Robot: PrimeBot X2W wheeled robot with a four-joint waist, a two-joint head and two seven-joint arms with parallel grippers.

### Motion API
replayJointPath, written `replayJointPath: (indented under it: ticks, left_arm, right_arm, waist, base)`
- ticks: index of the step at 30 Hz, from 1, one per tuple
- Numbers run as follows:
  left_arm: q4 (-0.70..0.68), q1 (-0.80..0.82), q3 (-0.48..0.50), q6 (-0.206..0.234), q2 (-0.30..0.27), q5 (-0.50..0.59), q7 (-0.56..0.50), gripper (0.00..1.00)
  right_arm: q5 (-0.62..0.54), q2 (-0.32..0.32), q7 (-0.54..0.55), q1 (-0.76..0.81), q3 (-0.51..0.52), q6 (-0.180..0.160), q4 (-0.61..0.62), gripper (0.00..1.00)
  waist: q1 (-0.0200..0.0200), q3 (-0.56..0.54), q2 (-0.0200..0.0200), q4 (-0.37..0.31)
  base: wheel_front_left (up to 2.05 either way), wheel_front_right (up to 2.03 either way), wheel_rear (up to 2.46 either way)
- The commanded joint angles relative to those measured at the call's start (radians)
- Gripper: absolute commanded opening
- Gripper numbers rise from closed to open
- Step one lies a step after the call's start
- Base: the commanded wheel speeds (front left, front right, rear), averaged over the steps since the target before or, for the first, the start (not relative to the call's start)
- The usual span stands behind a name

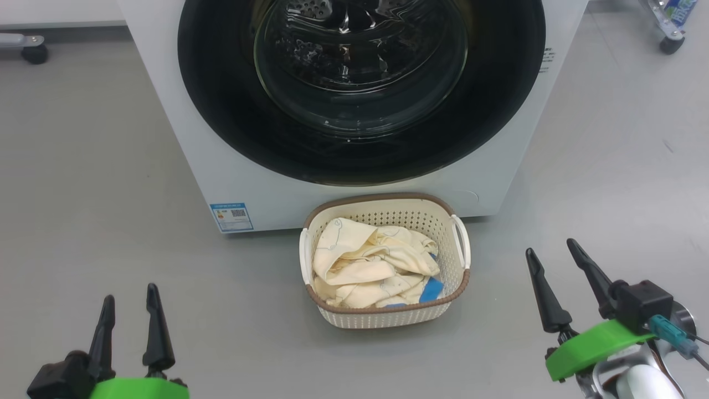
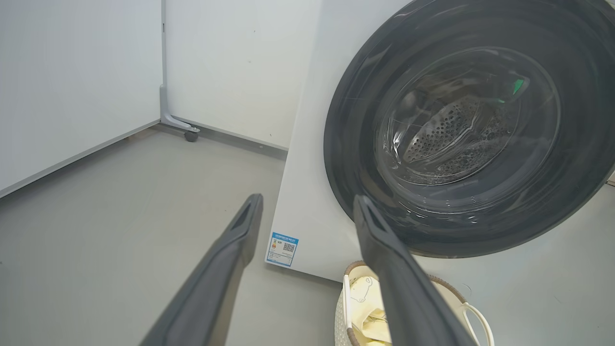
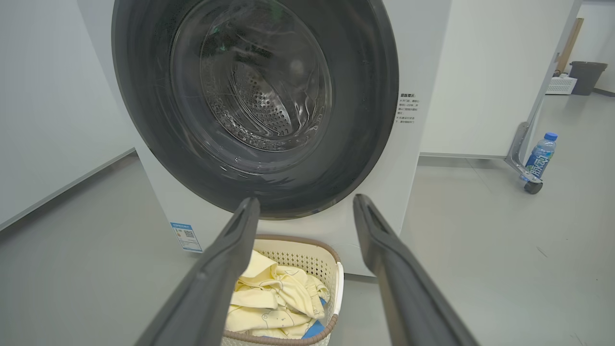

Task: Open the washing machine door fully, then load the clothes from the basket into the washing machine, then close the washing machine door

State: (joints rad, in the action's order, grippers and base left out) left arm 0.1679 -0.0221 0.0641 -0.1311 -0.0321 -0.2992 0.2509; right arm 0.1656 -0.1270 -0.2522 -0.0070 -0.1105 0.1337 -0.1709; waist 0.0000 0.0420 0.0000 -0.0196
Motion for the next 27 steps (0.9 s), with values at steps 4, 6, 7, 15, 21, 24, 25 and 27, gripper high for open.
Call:
replayJointPath:
  ticks: [4, 6, 7, 15, 21, 24, 25, 27]
  left_arm:
    - [-0.033, 0.042, 0.038, 0.000, -0.018, 0.019, 0.011, 1.00]
    - [-0.032, 0.043, 0.038, 0.000, -0.018, 0.023, 0.011, 1.00]
    - [-0.031, 0.043, 0.037, 0.000, -0.018, 0.024, 0.011, 1.00]
    - [-0.029, 0.042, 0.036, 0.000, -0.018, 0.023, 0.011, 1.00]
    - [-0.031, 0.041, 0.037, 0.000, -0.018, 0.022, 0.011, 1.00]
    - [-0.032, 0.042, 0.035, 0.000, -0.018, 0.022, 0.011, 1.00]
    - [-0.032, 0.042, 0.035, 0.000, -0.018, 0.022, 0.011, 1.00]
    - [-0.032, 0.043, 0.035, 0.000, -0.018, 0.021, 0.011, 1.00]
  right_arm:
    - [-0.002, -0.013, -0.010, -0.033, -0.012, -0.003, 0.022, 1.00]
    - [-0.002, -0.013, -0.010, -0.034, -0.012, -0.003, 0.022, 1.00]
    - [-0.002, -0.013, -0.010, -0.034, -0.012, -0.003, 0.022, 1.00]
    - [-0.003, -0.012, -0.010, -0.037, -0.016, -0.003, 0.024, 1.00]
    - [-0.002, -0.011, -0.010, -0.037, -0.017, -0.003, 0.025, 1.00]
    - [-0.002, -0.010, -0.010, -0.038, -0.015, -0.003, 0.025, 1.00]
    - [-0.001, -0.009, -0.010, -0.038, -0.015, -0.003, 0.025, 1.00]
    - [-0.001, -0.008, -0.010, -0.041, -0.016, -0.003, 0.026, 1.00]
  waist:
    - [0.0000, -0.001, 0.0000, -0.001]
    - [0.0000, -0.001, 0.0000, -0.001]
    - [0.0000, -0.002, 0.0000, -0.001]
    - [0.0000, -0.004, 0.0000, -0.004]
    - [0.0000, -0.002, 0.0000, -0.008]
    - [0.0000, 0.000, 0.0000, -0.010]
    - [0.0000, 0.001, 0.0000, -0.010]
    - [0.0000, 0.003, 0.0000, -0.012]
  base:
    - [0.02, 0.02, -0.05]
    - [0.21, 0.21, -0.41]
    - [0.32, 0.32, -0.65]
    - [0.63, 0.63, -1.26]
    - [1.12, 1.12, -2.25]
    - [1.23, 1.23, -2.46]
    - [1.23, 1.23, -2.46]
    - [1.23, 1.23, -2.46]
